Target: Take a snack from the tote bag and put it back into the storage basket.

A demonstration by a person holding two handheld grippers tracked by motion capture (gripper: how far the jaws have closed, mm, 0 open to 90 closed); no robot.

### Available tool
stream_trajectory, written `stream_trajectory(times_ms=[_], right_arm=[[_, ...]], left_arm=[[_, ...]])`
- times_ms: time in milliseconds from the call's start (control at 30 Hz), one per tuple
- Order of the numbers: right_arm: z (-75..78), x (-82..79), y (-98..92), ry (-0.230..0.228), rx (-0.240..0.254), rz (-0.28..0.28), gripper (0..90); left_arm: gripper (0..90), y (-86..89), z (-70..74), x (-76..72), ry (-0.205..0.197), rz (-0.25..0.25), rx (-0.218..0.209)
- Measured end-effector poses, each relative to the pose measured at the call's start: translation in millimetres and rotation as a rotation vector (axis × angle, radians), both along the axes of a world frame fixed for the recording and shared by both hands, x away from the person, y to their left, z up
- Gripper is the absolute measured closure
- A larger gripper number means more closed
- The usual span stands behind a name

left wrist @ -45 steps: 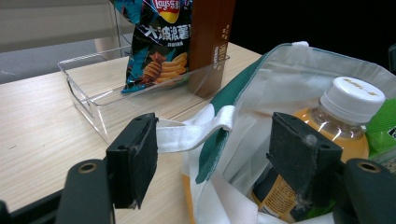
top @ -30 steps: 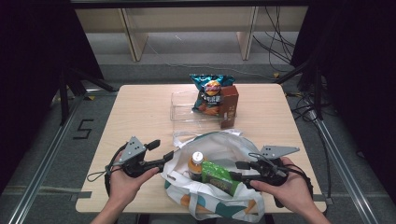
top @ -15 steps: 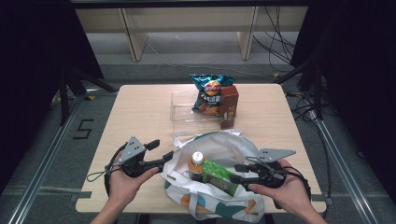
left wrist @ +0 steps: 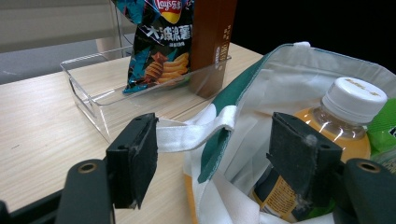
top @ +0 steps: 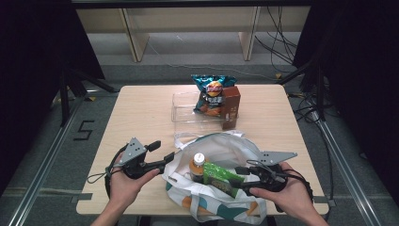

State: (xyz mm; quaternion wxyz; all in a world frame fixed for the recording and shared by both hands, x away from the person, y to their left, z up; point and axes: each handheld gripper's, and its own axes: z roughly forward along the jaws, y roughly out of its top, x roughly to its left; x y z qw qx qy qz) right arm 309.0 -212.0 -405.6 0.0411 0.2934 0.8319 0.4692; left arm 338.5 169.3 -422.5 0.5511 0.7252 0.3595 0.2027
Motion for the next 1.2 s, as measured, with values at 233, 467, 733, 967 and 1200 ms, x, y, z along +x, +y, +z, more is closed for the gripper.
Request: stream_trajectory(times_ms=[233, 467, 733, 967, 1200], right_arm=[[-7.9, 2.0, -2.0, 0.012, -0.048, 0.006, 51.2], [-9.5, -0.5, -1.7, -0.018, -0.104, 0.0, 71.2], [-7.5, -1.1, -3.8, -0.098, -0.164, -0.01, 78.9], [-0.7, -1.7, -5.3, -0.142, -0.152, -0.042, 84.3], [2.9, -1.0, -6.3, -0.153, -0.145, -0.037, 86.3]], left_arm=[[32.2, 0.2, 0.1, -0.2, 0.002, 0.002, 0.003], [32.2, 0.3, -0.2, 0.0, 0.001, 0.002, 0.001], [32.3, 0.4, -0.6, 0.0, 0.003, 0.002, 0.001], [32.3, 0.6, -0.3, 0.2, 0.001, 0.002, 0.003], [32.3, 1.3, -0.1, 0.4, 0.0, 0.002, 0.001]])
